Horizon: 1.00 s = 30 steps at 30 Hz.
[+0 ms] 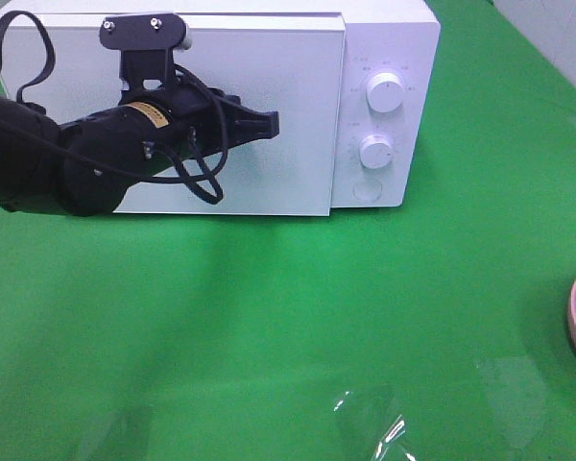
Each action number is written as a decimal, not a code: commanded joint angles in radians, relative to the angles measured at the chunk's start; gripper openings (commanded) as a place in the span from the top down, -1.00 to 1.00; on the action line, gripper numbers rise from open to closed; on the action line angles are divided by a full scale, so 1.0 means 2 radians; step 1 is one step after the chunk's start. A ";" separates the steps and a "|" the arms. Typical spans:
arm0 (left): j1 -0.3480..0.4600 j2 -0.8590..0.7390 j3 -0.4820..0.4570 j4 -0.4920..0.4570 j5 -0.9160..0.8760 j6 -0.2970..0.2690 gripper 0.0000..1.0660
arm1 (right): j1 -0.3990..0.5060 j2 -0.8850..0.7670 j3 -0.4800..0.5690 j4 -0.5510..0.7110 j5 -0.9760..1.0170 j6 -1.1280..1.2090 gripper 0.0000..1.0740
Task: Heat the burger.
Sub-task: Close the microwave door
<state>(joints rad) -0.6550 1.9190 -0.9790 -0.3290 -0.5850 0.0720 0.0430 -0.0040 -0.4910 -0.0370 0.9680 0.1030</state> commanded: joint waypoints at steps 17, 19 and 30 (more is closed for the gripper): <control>0.039 0.031 -0.065 -0.021 -0.029 0.008 1.00 | -0.003 -0.013 0.000 -0.001 -0.003 -0.005 -0.37; 0.034 0.019 -0.065 -0.008 -0.008 0.011 1.00 | -0.003 -0.013 0.000 -0.001 -0.003 -0.005 -0.37; -0.017 -0.025 -0.016 -0.007 0.093 0.015 1.00 | -0.003 -0.013 0.000 -0.001 -0.003 -0.005 -0.37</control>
<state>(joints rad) -0.6620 1.9050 -1.0450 -0.3300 -0.4470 0.0990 0.0430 -0.0040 -0.4910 -0.0370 0.9680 0.1030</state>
